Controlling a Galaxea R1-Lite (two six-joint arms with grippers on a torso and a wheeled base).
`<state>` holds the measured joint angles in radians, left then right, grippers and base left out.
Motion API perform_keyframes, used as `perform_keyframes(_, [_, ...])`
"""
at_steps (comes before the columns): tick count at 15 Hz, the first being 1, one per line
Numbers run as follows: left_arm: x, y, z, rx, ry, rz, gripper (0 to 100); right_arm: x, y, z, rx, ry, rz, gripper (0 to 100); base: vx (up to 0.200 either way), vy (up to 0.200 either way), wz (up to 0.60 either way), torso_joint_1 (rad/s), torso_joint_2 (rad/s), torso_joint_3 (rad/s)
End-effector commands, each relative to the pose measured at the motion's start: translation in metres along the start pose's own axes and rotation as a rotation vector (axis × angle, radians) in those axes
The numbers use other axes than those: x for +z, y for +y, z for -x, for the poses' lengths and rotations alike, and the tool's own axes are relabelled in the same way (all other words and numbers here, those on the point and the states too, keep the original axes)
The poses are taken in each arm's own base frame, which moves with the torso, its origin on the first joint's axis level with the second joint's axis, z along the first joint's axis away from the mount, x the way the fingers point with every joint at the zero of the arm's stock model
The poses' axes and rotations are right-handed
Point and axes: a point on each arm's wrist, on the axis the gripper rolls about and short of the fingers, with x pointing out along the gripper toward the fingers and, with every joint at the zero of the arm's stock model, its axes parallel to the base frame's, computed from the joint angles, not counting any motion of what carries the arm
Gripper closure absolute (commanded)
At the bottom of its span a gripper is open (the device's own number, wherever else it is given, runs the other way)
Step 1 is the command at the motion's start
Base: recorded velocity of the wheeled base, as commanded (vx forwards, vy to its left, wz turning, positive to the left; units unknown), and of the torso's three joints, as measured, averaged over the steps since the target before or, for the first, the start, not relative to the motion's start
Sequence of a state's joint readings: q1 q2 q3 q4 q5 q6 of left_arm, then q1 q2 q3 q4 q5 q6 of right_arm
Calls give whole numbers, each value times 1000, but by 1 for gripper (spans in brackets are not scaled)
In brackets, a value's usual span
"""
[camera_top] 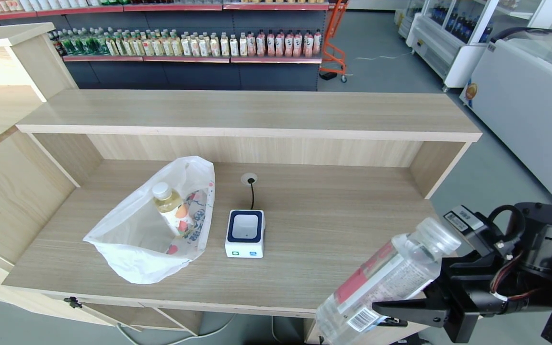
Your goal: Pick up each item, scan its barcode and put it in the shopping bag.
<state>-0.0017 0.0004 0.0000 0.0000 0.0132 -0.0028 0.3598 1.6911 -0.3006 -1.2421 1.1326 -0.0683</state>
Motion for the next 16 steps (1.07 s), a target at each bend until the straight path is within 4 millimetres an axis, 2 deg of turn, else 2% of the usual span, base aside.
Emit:
perform_keyframes(1, [0, 0, 0, 1, 0, 0, 0, 1, 1, 0, 0, -1, 3, 100, 0, 0, 0, 0, 0, 0])
perform_keyframes(3, [0, 0, 0, 1, 0, 0, 0, 10, 2, 6, -81, -16, 71, 100, 0, 0, 0, 0, 0, 0])
perform_keyframes(4, [0, 0, 0, 1, 0, 0, 0, 14, 1, 14, -212, -11, 128, 100, 0, 0, 0, 0, 0, 0])
perform_keyframes(5, [0, 0, 0, 1, 0, 0, 0, 19, 0, 29, -444, 33, 229, 100, 0, 0, 0, 0, 0, 0])
perform_keyframes(6, [0, 0, 0, 1, 0, 0, 0, 21, 1, 43, -594, 79, 258, 100, 0, 0, 0, 0, 0, 0])
perform_keyframes(7, [0, 0, 0, 1, 0, 0, 0, 24, 3, 53, -657, 93, 260, 100, 0, 0, 0, 0, 0, 0])
perform_keyframes(8, [0, 0, 0, 1, 0, 0, 0, 26, 3, 68, -751, 133, 312, 100, 0, 0, 0, 0, 0, 0])
perform_keyframes(9, [0, 0, 0, 1, 0, 0, 0, 26, 4, 75, -824, 190, 377, 100, 0, 0, 0, 0, 0, 0])
perform_keyframes(11, [0, 0, 0, 1, 0, 0, 0, 28, 8, 78, -862, 227, 443, 100, 0, 0, 0, 0, 0, 0])
perform_keyframes(14, [0, 0, 0, 1, 0, 0, 0, 32, -1, 77, -850, 323, 654, 100, 0, 0, 0, 0, 0, 0])
perform_keyframes(16, [0, 0, 0, 1, 0, 0, 0, 34, -2, 77, -847, 345, 714, 100, 0, 0, 0, 0, 0, 0])
